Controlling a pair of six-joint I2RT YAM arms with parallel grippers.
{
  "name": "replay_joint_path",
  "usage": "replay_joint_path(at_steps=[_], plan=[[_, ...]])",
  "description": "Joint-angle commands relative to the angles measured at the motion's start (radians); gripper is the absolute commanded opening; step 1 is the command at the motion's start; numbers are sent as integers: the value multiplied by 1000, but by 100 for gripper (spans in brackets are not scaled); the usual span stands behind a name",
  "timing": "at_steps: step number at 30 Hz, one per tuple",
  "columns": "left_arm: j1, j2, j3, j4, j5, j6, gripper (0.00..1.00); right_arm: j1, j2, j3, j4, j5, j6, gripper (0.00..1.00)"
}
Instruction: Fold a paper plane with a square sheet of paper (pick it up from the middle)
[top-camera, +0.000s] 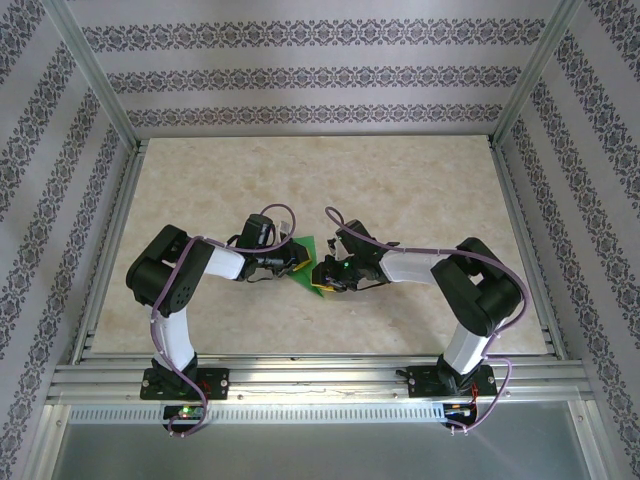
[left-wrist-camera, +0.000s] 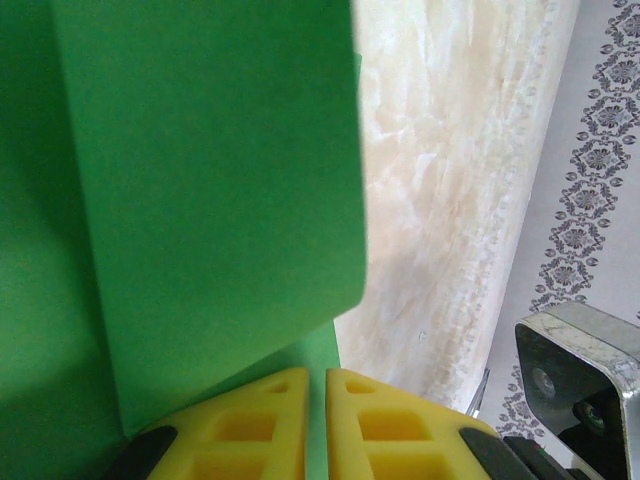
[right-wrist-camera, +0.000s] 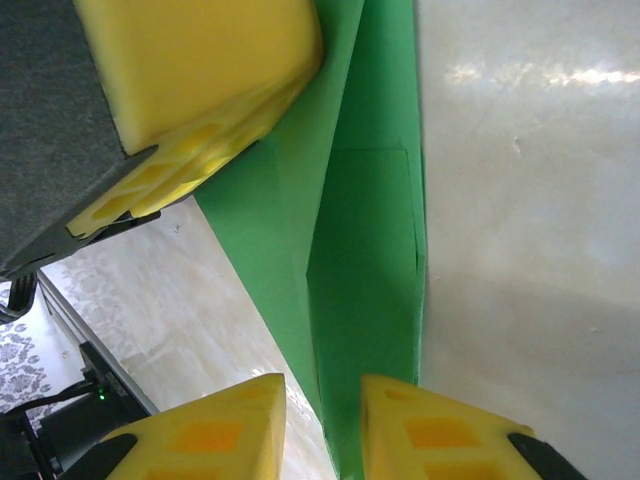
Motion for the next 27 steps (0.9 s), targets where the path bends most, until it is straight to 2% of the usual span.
replay_joint_path(at_steps=[1, 9, 16, 27], plan=[[-12, 28, -33, -51, -30, 4, 12, 5, 19, 22, -16, -21, -26, 23], [-12, 22, -38, -49, -33, 4, 11, -2, 32, 3, -33, -13, -22, 14], [-12, 22, -39, -50, -34, 3, 11, -5, 31, -27, -19, -5, -11, 10], [-12, 29, -44, -29, -25, -10, 10, -2, 22, -42, -4, -22, -34, 15]])
